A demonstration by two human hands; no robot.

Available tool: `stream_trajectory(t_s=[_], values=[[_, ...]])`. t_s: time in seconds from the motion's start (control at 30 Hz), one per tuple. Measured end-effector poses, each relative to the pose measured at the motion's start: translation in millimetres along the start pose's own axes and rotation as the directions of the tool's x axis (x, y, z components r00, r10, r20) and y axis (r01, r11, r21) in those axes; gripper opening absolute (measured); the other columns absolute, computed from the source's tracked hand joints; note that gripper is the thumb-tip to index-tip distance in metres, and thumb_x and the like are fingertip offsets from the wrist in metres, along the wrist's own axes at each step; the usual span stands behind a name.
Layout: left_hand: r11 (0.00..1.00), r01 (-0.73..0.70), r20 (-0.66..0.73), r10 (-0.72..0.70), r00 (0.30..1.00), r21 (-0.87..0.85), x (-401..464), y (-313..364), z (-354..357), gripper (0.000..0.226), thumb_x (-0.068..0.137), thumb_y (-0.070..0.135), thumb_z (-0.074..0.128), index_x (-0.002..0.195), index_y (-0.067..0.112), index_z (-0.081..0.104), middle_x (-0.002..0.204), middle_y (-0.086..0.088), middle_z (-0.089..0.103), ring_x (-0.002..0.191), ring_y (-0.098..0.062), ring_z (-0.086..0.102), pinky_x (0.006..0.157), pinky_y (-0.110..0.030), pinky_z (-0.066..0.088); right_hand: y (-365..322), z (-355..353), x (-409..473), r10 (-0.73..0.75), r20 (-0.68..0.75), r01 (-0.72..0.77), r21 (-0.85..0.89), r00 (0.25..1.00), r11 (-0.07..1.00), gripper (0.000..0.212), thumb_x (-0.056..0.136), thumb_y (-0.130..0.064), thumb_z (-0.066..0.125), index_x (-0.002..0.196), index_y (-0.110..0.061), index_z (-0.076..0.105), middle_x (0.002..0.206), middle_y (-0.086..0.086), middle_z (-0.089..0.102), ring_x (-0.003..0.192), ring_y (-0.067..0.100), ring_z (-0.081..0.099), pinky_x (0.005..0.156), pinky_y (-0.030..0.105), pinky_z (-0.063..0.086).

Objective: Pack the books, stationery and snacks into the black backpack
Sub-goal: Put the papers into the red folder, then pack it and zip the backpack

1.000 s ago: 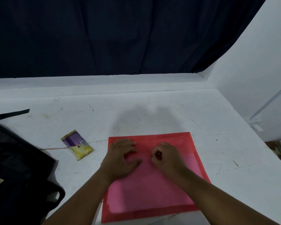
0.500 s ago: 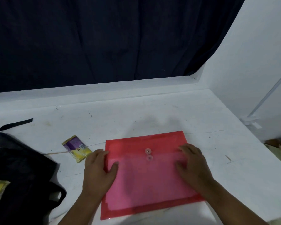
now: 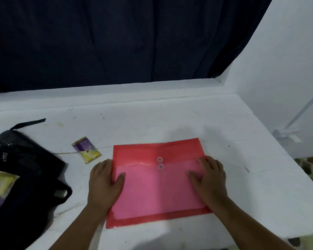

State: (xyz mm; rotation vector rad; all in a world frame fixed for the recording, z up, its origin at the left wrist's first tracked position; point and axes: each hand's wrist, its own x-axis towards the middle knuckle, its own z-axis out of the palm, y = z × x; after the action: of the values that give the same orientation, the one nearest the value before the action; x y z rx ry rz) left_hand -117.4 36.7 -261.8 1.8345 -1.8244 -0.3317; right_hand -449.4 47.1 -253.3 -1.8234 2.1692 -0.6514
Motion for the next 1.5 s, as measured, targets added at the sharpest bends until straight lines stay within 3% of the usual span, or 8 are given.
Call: stream_trajectory(t_s=[0.1, 0.3, 0.4, 0.5, 0.63, 1.07, 1.23, 1.5], values=[[0.978, 0.084, -0.059, -0.097, 0.994, -0.192, -9, 26, -6, 0.027, 0.088, 0.032, 0.06, 0.115, 0.033, 0.059, 0.093, 0.013, 0.064, 0.088, -0.011, 0.061, 0.076, -0.034, 0.049, 3, -5, 3, 0.001, 0.025, -0.005, 0.153, 1.0, 0.988, 0.053, 0.087, -0.044, 0.065, 0.134, -0.028, 0.048, 0.146, -0.001, 0.039, 0.134, 0.025, 0.033, 0.108, 0.051, 0.038], [0.918, 0.271, -0.061, -0.3, 0.952, -0.291, -33, 57, -13, 0.044, 0.094, 0.026, 0.065, 0.135, 0.039, 0.053, 0.09, 0.023, 0.069, 0.079, 0.004, 0.064, 0.074, -0.026, 0.053, 10, -22, 14, -0.09, 0.046, 0.072, 0.3, 0.995, 0.951, 0.052, 0.087, -0.012, 0.068, 0.136, -0.018, 0.052, 0.149, 0.0, 0.033, 0.125, 0.017, 0.047, 0.09, 0.02, 0.04], [0.874, 0.296, -0.079, -0.351, 0.933, -0.386, -40, 59, -16, 0.048, 0.095, 0.024, 0.066, 0.138, 0.042, 0.053, 0.091, 0.016, 0.073, 0.075, 0.001, 0.067, 0.073, -0.02, 0.056, 5, -26, 21, -0.026, 0.079, -0.011, 0.437, 0.997, 0.9, 0.069, 0.08, -0.009, 0.074, 0.141, -0.023, 0.044, 0.139, 0.0, 0.045, 0.115, 0.015, 0.053, 0.093, 0.025, 0.045], [0.812, 0.245, -0.126, -0.361, 0.924, -0.529, -48, 59, -29, 0.055, 0.094, 0.016, 0.068, 0.136, 0.049, 0.053, 0.104, 0.016, 0.074, 0.083, -0.004, 0.071, 0.074, -0.023, 0.058, -1, -33, 35, 0.097, 0.365, -0.331, 0.66, 0.926, 0.675, 0.084, 0.073, -0.014, 0.085, 0.144, -0.023, 0.041, 0.112, 0.0, 0.069, 0.095, 0.019, 0.069, 0.083, 0.036, 0.057], [0.785, 0.212, -0.217, -0.401, 0.89, -0.582, -61, 47, -57, 0.059, 0.092, 0.013, 0.07, 0.141, 0.04, 0.052, 0.111, 0.003, 0.074, 0.098, -0.016, 0.073, 0.085, -0.033, 0.059, -13, -26, 52, -0.069, 0.624, -0.548, 0.73, 0.779, 0.409, 0.033, 0.077, -0.032, 0.077, 0.103, -0.012, 0.075, 0.104, 0.015, 0.075, 0.097, 0.034, 0.072, 0.097, 0.053, 0.053], [0.838, 0.275, -0.435, -0.493, 0.754, -0.472, -114, -20, -151, 0.057, 0.089, 0.022, 0.074, 0.142, 0.031, 0.054, 0.109, 0.017, 0.069, 0.094, 0.01, 0.067, 0.09, -0.032, 0.057, -131, 26, 7, -0.457, 0.51, -0.035, 0.694, 0.729, 0.719, 0.05, 0.091, -0.038, 0.068, 0.137, -0.031, 0.049, 0.126, -0.012, 0.066, 0.117, 0.008, 0.062, 0.101, 0.032, 0.047], [0.933, 0.248, -0.415, -0.34, 0.844, -0.261, -107, -59, -178, 0.06, 0.09, 0.021, 0.074, 0.144, 0.033, 0.052, 0.113, 0.016, 0.068, 0.098, 0.01, 0.061, 0.087, -0.012, 0.047, -167, 28, -19, -0.382, 0.355, 0.043, 0.682, 0.853, 0.73, 0.039, 0.094, -0.02, 0.065, 0.125, -0.034, 0.045, 0.11, -0.025, 0.058, 0.101, -0.009, 0.056, 0.078, 0.014, 0.042], [0.992, 0.129, -0.198, -0.123, 0.973, 0.016, -111, -117, -193, 0.05, 0.099, 0.047, 0.05, 0.144, 0.026, 0.052, 0.127, -0.001, 0.064, 0.116, -0.02, 0.052, 0.099, -0.037, 0.044, -181, 25, -41, -0.219, 0.169, 0.04, 0.698, 0.961, 0.715, 0.039, 0.091, -0.013, 0.068, 0.124, -0.028, 0.055, 0.106, -0.01, 0.068, 0.095, 0.01, 0.065, 0.076, 0.031, 0.049]])
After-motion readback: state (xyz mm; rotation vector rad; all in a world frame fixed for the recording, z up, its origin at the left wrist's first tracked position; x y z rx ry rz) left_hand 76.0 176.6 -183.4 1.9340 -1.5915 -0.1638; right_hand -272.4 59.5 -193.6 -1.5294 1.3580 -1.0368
